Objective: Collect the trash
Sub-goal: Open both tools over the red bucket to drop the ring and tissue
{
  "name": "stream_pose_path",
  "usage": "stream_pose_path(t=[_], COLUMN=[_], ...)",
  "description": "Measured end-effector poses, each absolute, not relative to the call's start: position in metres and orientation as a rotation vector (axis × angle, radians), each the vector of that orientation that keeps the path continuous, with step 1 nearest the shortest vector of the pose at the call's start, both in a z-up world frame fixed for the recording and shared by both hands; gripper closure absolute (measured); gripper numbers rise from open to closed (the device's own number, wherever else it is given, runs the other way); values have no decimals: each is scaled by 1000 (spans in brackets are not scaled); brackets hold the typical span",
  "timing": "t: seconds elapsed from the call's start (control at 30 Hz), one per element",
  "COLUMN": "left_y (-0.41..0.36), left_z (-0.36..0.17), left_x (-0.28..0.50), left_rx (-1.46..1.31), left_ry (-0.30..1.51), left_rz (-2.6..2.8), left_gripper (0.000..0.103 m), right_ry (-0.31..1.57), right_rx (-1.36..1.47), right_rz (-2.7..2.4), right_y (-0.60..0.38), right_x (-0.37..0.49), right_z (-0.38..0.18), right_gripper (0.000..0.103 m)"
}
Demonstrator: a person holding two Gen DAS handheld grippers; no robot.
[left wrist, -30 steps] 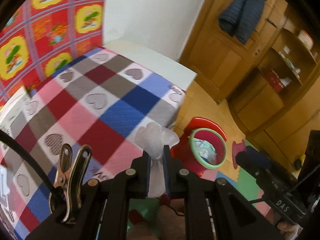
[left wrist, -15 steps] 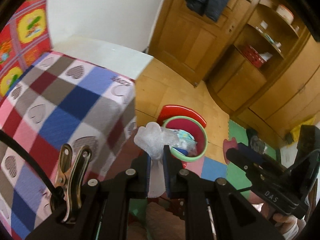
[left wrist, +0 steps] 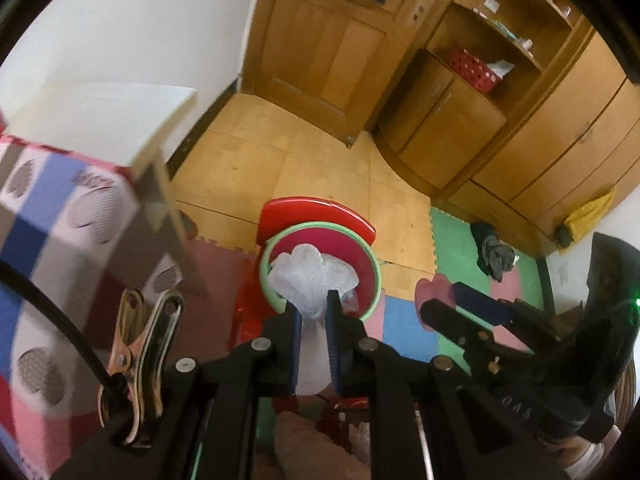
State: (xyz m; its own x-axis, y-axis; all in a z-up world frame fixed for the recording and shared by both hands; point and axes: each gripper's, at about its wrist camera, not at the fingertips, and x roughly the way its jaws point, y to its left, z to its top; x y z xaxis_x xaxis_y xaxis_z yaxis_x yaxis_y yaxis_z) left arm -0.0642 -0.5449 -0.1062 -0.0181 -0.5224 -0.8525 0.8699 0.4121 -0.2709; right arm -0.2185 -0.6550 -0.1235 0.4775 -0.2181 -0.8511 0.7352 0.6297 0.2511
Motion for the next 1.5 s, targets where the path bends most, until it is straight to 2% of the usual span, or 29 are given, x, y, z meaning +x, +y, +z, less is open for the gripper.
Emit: stream_pose_path(t=[0.4, 0.9, 1.03, 1.13, 1.37, 1.5], left_y=[-644, -699, -706, -709, -708, -705], left_z=[-190, -278, -285, -285, -281, -274], left_x=[-76, -72, -72, -73, -73, -72], left_rx=[441, 491, 495, 512, 529, 527], left_ry=[1205, 1349, 1359, 1357, 1353, 1342], left_rz=[-1190, -1118, -1108, -1097, -1069, -1057], left_gripper=[91, 91, 85, 72, 70, 70], right_ry=[990, 1061, 1059, 1063, 1052, 1044], right_rx=[659, 764, 779, 786, 774, 749], right_rz=[-629, -594, -589, -589, -553, -534], right_y=[-705, -747, -752, -755, -754, -752], right_x=[-219, -225, -226, -225, -221, -217], right_z=[-199, -272, -278, -281, -282, -280], right_gripper=[59, 59, 58, 58, 57, 49])
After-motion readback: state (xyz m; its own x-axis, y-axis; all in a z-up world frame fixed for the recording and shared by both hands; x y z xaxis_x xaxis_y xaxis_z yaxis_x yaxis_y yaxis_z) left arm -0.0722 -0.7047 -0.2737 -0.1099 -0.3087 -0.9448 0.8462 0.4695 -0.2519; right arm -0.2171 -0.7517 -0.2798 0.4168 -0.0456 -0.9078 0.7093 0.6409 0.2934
